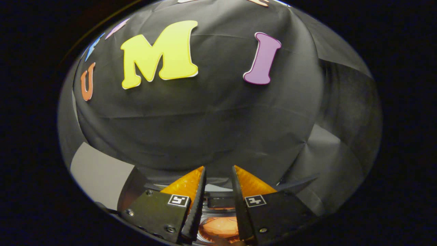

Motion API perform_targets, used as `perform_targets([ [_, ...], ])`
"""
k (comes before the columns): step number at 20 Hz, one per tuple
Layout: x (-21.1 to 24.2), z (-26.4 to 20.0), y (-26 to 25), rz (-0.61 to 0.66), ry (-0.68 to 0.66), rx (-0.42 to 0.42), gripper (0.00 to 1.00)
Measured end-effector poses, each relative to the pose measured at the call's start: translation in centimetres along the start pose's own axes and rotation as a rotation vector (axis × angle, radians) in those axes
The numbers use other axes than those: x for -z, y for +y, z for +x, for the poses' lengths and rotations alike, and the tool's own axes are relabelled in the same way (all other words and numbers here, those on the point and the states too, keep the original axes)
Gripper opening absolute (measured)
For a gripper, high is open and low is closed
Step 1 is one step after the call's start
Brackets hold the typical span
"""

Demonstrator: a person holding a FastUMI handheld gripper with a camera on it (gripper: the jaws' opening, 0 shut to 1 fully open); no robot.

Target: Put the clothes into the washing machine and then close the washing machine lid.

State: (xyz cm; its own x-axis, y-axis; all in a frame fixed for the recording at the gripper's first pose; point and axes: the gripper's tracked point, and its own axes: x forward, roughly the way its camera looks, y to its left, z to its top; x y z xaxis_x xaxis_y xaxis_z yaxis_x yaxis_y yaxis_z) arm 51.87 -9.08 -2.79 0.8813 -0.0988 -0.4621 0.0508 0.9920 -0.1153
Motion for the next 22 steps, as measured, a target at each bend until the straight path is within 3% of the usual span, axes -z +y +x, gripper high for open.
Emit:
perform_targets([
  [3, 3.0, 1.9, 0.3, -0.009, 0.082, -0.029, 0.46],
  [4, 2.2, 2.3, 0.2, 0.008, 0.006, -0.031, 0.47],
  [5, 2.8, 2.5, -0.2, 0.01, 0.032, -0.03, 0.5],
  [7, 3.1, 1.6, -0.4, 0.053, 0.015, -0.05, 0.56],
  [22, 8.6, -5.7, -0.6, 0.064, 0.039, -0.026, 0.56],
])
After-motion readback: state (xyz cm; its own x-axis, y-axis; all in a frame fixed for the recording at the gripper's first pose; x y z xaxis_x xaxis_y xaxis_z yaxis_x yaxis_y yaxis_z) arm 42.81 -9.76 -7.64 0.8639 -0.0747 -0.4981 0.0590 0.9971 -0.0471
